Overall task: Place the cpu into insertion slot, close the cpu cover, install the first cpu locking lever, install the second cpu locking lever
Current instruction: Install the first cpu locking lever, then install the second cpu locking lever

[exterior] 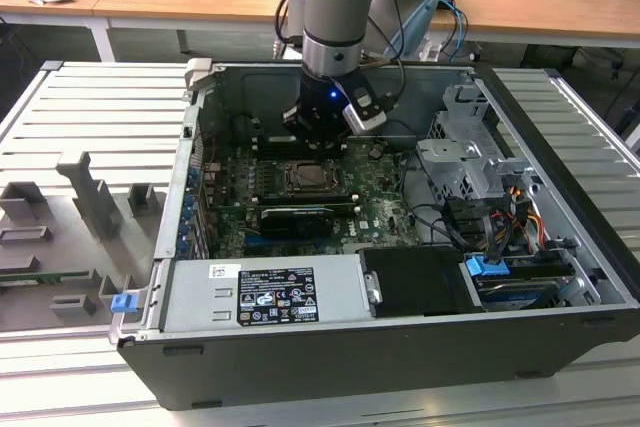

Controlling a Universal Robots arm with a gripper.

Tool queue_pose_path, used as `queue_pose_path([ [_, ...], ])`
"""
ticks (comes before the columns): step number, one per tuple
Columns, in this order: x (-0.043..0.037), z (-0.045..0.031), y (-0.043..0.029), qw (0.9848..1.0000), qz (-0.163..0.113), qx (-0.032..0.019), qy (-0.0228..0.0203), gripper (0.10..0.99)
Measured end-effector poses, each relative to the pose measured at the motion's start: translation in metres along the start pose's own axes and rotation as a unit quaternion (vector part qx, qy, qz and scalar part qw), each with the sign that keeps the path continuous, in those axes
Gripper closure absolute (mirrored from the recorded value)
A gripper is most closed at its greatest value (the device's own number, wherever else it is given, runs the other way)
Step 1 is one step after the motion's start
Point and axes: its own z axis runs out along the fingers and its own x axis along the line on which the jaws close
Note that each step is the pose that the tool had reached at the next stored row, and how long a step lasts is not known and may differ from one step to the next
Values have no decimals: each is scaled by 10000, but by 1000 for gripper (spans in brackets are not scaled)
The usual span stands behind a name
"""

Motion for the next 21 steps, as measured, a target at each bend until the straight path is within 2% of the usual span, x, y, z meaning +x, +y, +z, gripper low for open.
queue_pose_path([
  [6, 0, -135, 11, 10000, 0, 1, 1, 980],
  [21, 5, -140, -69, 10000, 0, 0, 1, 980],
])
